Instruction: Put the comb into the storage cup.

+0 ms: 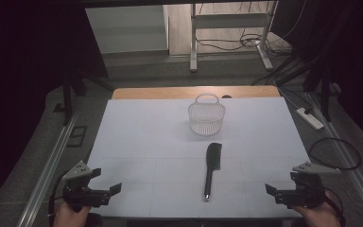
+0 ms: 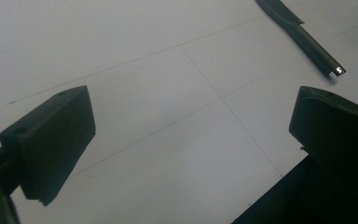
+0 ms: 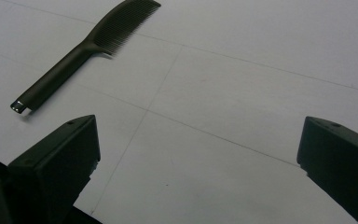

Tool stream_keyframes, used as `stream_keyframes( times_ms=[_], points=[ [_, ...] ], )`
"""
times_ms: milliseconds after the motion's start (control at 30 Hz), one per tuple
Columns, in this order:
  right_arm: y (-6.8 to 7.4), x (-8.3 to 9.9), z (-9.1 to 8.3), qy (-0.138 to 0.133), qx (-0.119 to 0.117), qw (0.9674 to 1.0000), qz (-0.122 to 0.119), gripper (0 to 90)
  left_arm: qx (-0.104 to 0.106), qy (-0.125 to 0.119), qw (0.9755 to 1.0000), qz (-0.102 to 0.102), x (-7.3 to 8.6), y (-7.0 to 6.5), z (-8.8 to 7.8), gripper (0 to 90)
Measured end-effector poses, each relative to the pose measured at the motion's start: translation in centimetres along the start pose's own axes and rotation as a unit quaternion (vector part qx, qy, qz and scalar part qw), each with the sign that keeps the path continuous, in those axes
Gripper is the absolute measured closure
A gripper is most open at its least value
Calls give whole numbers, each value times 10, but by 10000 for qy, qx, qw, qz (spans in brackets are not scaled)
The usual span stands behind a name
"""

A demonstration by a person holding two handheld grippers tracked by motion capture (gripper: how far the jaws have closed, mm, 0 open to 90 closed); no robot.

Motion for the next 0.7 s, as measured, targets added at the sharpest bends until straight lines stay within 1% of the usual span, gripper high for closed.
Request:
stream_keyframes(
  times_ms=[267,467,633,700],
  points=[
    [2,-1,2,53,30,10000,-52,0,87,-44,9999,-48,1,2,-2,7],
    [3,-1,2,75,102,9999,-99,0,120,-8,9999,-45,1,2,-1,7],
    [3,-1,2,77,86,9999,-112,0,140,-18,9999,-66,1,2,-1,8],
    [3,-1,2,74,37,9999,-132,0,151,-22,9999,-70,1,2,-2,8]
  ],
)
Point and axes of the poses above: each handheld gripper's, and its own axes: z roughly forward along the jaws, x roughly out of its underside, y roughly to its left, the point moved 1 cm from there along z, roughly forward along the jaws, and after that the axes turned 13 degrees about x, right-handed, at the moved point
